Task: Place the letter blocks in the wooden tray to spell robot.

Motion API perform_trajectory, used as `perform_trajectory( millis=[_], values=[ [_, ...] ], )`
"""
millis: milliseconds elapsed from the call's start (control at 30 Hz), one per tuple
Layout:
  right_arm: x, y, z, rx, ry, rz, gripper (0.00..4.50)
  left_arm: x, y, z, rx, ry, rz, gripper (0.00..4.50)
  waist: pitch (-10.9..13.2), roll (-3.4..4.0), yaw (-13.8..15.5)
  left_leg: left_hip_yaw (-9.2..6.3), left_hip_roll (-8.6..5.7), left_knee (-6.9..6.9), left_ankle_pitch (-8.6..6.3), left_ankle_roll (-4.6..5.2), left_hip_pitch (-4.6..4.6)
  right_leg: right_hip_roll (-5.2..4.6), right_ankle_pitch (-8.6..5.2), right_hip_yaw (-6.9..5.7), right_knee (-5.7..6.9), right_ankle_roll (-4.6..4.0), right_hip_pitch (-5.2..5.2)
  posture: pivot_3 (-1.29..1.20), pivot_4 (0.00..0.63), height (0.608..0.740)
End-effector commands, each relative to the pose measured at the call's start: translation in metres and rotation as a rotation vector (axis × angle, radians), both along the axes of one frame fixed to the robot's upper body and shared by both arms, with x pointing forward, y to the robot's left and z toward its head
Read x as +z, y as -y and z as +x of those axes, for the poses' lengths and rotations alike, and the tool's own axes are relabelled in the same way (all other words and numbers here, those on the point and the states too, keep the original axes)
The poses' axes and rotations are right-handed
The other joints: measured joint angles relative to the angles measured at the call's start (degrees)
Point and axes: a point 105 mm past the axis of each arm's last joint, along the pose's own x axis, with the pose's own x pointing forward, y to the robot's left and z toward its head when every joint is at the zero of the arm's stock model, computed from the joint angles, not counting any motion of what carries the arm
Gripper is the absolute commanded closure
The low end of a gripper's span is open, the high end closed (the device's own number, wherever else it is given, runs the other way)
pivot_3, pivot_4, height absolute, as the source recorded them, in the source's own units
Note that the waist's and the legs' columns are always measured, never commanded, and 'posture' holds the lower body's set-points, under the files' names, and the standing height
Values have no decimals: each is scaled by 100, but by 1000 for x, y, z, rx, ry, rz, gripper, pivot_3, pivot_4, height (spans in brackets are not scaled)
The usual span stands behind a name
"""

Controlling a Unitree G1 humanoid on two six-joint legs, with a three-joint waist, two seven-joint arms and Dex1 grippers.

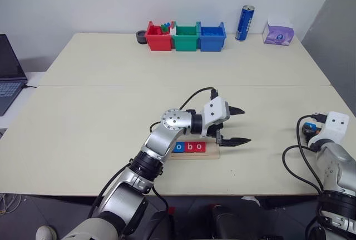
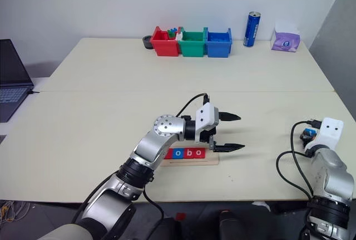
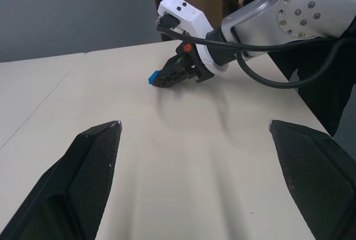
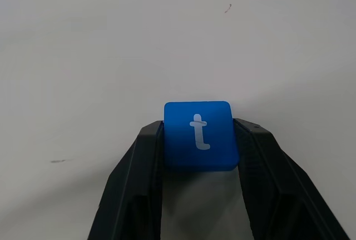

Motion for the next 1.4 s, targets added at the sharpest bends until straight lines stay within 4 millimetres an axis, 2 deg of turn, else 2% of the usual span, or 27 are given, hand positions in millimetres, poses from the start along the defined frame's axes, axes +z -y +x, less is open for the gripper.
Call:
perform_trajectory(
  millis=[33, 200, 333, 467, 800, 1167, 1200, 1367, 1400],
  values=[
    [15, -31, 0, 88, 19, -11, 3038, 10, -12, -7, -22, 57, -19, 0, -1, 2, -18, 0, 2, -1, 0, 0, 1, 1, 0, 1, 0, 0, 0, 0, 150, 740],
    [19, -114, -14, 315, -26, 61, 3038, 4, -58, -22, -43, 74, 23, 0, -8, 14, -82, -11, 18, -11, 0, 0, 6, 21, -4, 4, 12, -8, -8, 0, 150, 740],
    [19, -156, -27, 399, -78, 102, 3038, 5, -82, -31, -32, 68, 44, 0, -8, 15, 17, -19, 16, -2, 1, -2, 6, 16, -9, -11, 30, -15, -10, 0, 150, 740],
    [21, -184, -34, 471, -112, 105, 3038, 1, -99, -35, -4, 59, 78, 0, -8, 14, 17, -10, 4, -1, 2, -4, 2, -4, -9, -11, 19, -10, -7, 0, 150, 740],
    [8, -204, -46, 491, -197, 131, 3038, 1, -109, -40, 47, 40, 80, 0, -8, 14, -18, -14, 9, -9, 1, -3, -7, 1, -7, -17, -10, -6, -7, 0, 150, 740],
    [8, -208, -50, 472, -211, 141, 3038, 1, -107, -41, 44, 32, 79, 0, -8, 13, -21, -15, 9, -10, 1, -3, -6, 3, -8, -18, -10, -5, -7, 0, 150, 740],
    [8, -210, -50, 478, -206, 150, 2314, 1, -107, -41, 42, 32, 78, 0, -8, 13, -22, -15, 9, -10, 1, -3, -6, 3, -8, -18, -10, -5, -7, 0, 150, 740],
    [22, -210, -45, 522, -141, 178, 619, 2, -106, -38, 39, 35, 78, 0, -8, 13, -22, -15, 9, -10, 1, -3, -6, 3, -8, -17, -10, -5, -7, 0, 150, 740],
    [32, -208, -41, 551, -102, 160, 234, 3, -106, -37, 40, 40, 80, 0, -8, 13, -22, -15, 8, -10, 1, -3, -6, 3, -7, -17, -10, -5, -7, 0, 150, 740]
  ],
)
